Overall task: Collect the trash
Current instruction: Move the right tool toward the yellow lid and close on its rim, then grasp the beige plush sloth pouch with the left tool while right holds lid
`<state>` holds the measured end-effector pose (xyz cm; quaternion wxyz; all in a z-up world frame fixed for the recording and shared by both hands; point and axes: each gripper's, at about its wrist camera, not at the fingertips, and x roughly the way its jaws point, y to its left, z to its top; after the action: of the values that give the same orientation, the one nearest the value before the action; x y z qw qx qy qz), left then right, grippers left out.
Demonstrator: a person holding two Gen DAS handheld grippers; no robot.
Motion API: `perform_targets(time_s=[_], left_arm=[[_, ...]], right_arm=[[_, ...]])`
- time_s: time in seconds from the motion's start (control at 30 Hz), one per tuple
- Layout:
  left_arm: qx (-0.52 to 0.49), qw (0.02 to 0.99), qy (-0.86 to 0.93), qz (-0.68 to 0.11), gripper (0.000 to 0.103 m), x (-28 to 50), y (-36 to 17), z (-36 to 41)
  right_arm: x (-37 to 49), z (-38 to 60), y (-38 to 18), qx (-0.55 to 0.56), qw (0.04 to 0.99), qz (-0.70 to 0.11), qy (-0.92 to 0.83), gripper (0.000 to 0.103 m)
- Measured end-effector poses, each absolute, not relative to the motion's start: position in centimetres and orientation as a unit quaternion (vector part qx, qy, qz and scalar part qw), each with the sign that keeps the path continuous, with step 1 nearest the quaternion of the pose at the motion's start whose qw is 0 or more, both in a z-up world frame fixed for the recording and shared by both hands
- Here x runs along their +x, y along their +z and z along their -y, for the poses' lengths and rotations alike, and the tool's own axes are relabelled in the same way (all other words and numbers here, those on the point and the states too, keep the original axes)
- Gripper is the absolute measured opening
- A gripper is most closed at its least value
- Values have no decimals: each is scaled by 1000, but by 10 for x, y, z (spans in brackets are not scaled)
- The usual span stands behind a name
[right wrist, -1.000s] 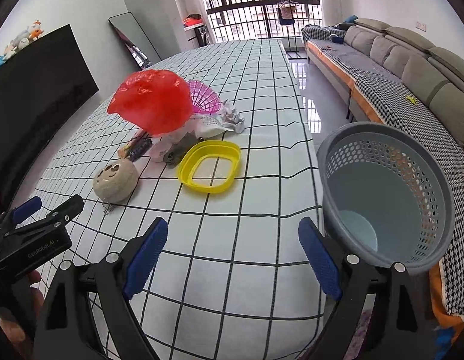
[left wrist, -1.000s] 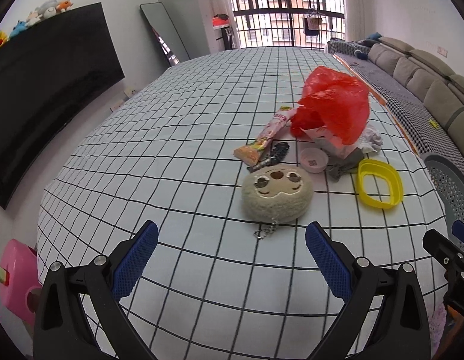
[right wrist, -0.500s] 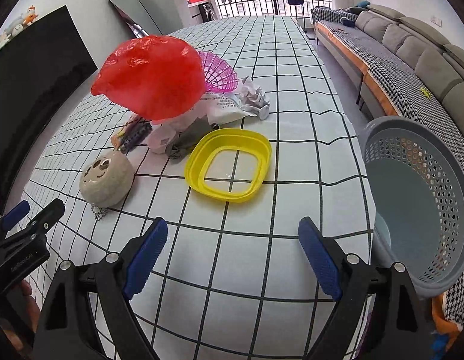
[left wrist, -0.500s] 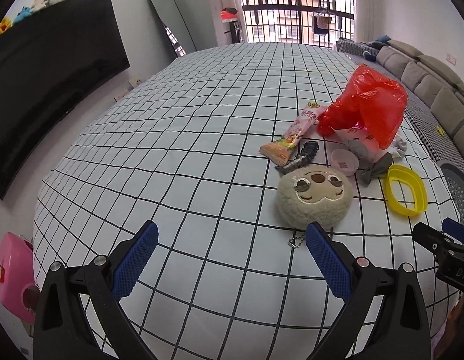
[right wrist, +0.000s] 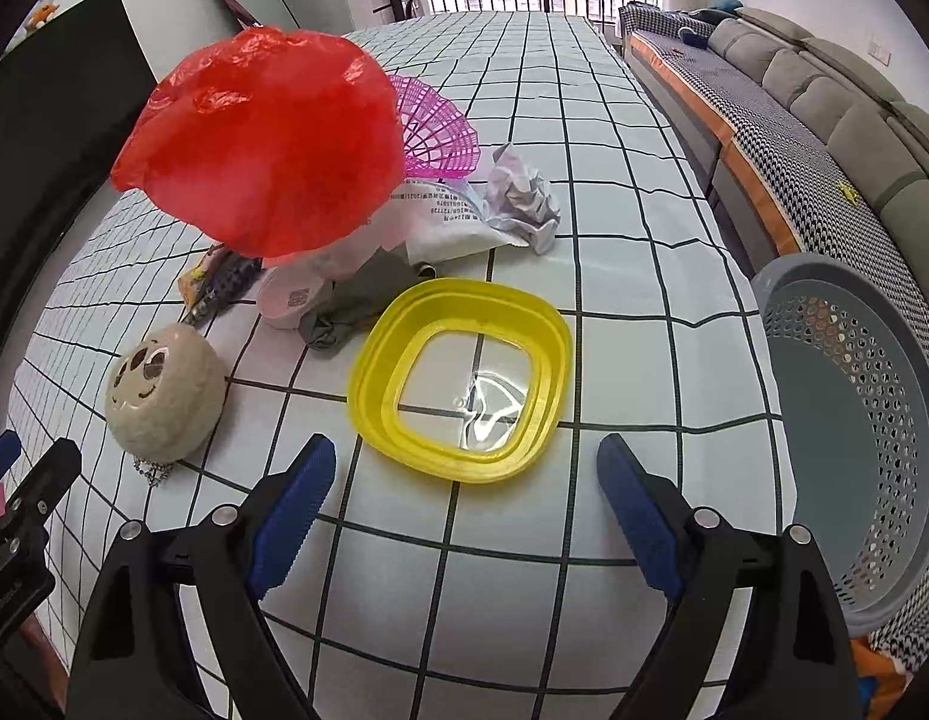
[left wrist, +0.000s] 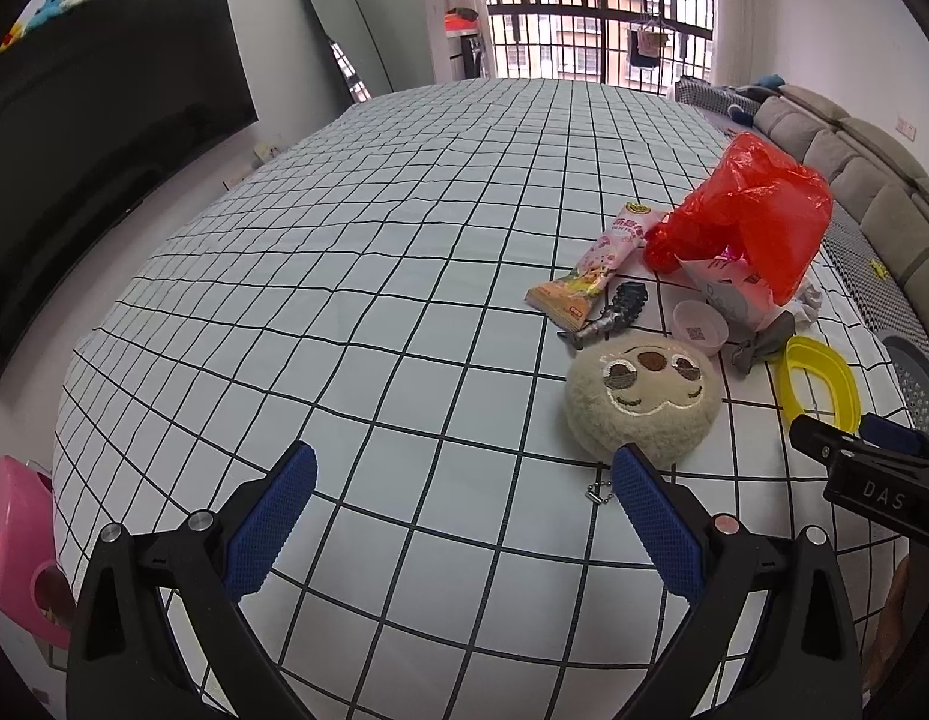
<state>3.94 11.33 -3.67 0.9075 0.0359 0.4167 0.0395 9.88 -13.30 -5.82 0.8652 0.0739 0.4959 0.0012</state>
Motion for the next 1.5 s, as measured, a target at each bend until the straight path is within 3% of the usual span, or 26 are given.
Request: perform_targets(time_s=[0.53, 0.67, 1.5], left_arm=[[43, 899, 24, -435, 97, 48, -52, -93], [49, 899, 28, -434, 97, 48, -53, -87], [-8, 897, -19, -442, 97, 72, -53, -55]], right_arm=[[115, 126, -65, 26, 877, -480, -23, 84], [113, 126, -63, 22, 880, -474, -17, 71], [45, 186, -34, 105, 896, -432, -7, 70]])
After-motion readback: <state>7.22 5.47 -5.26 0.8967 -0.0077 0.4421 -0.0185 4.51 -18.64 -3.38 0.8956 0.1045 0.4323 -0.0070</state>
